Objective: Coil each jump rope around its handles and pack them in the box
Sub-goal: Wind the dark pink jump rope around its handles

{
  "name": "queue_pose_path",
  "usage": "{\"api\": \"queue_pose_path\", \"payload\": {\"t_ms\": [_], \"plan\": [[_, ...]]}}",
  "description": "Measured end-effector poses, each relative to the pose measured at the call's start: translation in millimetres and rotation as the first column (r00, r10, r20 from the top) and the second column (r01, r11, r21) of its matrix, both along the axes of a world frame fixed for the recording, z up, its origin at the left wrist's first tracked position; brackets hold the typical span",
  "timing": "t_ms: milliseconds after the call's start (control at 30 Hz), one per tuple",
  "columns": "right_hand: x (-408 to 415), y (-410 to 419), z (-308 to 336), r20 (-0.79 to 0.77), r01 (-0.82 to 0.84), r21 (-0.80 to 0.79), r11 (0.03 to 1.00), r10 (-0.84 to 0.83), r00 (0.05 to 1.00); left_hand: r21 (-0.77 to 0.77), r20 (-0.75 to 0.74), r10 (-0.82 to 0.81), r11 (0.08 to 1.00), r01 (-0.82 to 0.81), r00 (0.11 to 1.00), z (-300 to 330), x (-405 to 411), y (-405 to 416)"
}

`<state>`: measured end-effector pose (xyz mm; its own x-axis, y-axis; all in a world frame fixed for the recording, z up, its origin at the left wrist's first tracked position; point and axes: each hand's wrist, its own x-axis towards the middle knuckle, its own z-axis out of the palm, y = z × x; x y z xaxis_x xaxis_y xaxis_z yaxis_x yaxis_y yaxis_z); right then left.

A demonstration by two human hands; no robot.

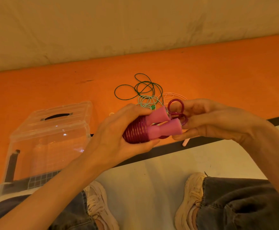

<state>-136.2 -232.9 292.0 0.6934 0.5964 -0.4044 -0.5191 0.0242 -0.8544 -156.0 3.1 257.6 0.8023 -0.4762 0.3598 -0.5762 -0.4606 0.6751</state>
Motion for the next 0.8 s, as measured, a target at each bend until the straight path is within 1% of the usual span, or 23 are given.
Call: {"api": "queue_pose_path", "payload": {"t_ms": [100, 133, 167, 200, 233, 267, 300, 333, 367, 400, 433, 467, 500, 533, 567, 633, 667, 700, 733, 800], "plan": [[5, -4, 0, -0.076, -0.077, 0.111, 0.991, 0.086, 0.993, 0.058, 0.041, 0.008, 0.998, -0.010, 0.999, 1, 2, 3], [5, -2, 0, -0.103, -0.057, 0.092, 0.994, 0.067, 0.992, 0.086, 0.058, 0.011, 0.996, -0.016, 0.998, 0, 2, 3], [5, 1, -2, -0.098, -0.013, 0.013, 1.000, 0.014, 0.995, 0.122, 0.075, 0.015, 0.992, -0.024, 0.997, -1, 1, 2], [4, 5, -3, -0.031, 0.038, -0.129, 0.991, -0.042, 0.999, 0.160, 0.091, 0.019, 0.987, -0.033, 0.996, -2, 0, 2], [2, 9, -5, 0.081, 0.074, -0.299, 0.951, -0.053, 0.995, 0.196, 0.101, 0.028, 0.979, -0.047, 0.995, -4, -1, 1], [1, 13, -6, 0.206, 0.118, -0.439, 0.891, -0.029, 0.978, 0.225, 0.102, 0.041, 0.972, -0.064, 0.994, -7, -2, 0], [1, 14, -7, 0.319, 0.194, -0.507, 0.840, -0.027, 0.947, 0.244, 0.093, 0.058, 0.967, -0.080, 0.994, -10, -3, 0], [1, 15, -7, 0.407, 0.292, -0.491, 0.821, -0.080, 0.910, 0.252, 0.073, 0.075, 0.963, -0.091, 0.995, -13, -3, 0], [3, 13, -7, 0.449, 0.398, -0.412, 0.820, -0.197, 0.872, 0.247, 0.042, 0.091, 0.964, -0.099, 0.995, -15, -4, 1], [7, 10, -7, 0.430, 0.498, -0.293, 0.816, -0.352, 0.831, 0.229, 0.011, 0.110, 0.967, -0.110, 0.994, -16, -4, 1], [9, 9, -8, 0.351, 0.580, -0.152, 0.801, -0.504, 0.789, 0.201, -0.012, 0.132, 0.971, -0.127, 0.991, -16, -5, 0], [10, 10, -9, 0.229, 0.649, -0.030, 0.760, -0.627, 0.745, 0.167, -0.036, 0.156, 0.975, -0.149, 0.987, -15, -5, -2], [11, 11, -12, 0.112, 0.710, 0.047, 0.702, -0.710, 0.695, 0.129, -0.072, 0.180, 0.977, -0.170, 0.981, -13, -6, -4], [11, 13, -14, 0.020, 0.762, 0.087, 0.642, -0.766, 0.643, 0.089, -0.119, 0.197, 0.978, -0.187, 0.973, -11, -5, -8], [10, 15, -16, -0.040, 0.800, 0.110, 0.590, -0.802, 0.597, 0.056, -0.163, 0.204, 0.979, -0.197, 0.965, -10, -6, -11], [9, 15, -17, -0.093, 0.848, 0.141, 0.511, -0.846, 0.525, 0.027, -0.193, 0.202, 0.979, -0.200, 0.960, -10, -7, -15], [10, 16, -16, -0.096, 0.850, 0.155, 0.504, -0.848, 0.520, 0.024, -0.185, 0.210, 0.978, -0.209, 0.960, -10, -8, -15], [11, 17, -15, -0.084, 0.833, 0.164, 0.529, -0.834, 0.546, 0.023, -0.166, 0.225, 0.974, -0.224, 0.960, -11, -8, -13], [11, 19, -14, -0.064, 0.799, 0.165, 0.579, -0.802, 0.594, 0.025, -0.142, 0.244, 0.970, -0.243, 0.959, -12, -9, -11], [8, 21, -13, -0.002, 0.687, 0.149, 0.711, -0.695, 0.719, 0.029, -0.113, 0.274, 0.962, -0.273, 0.955, -13, -9, -6]]}}
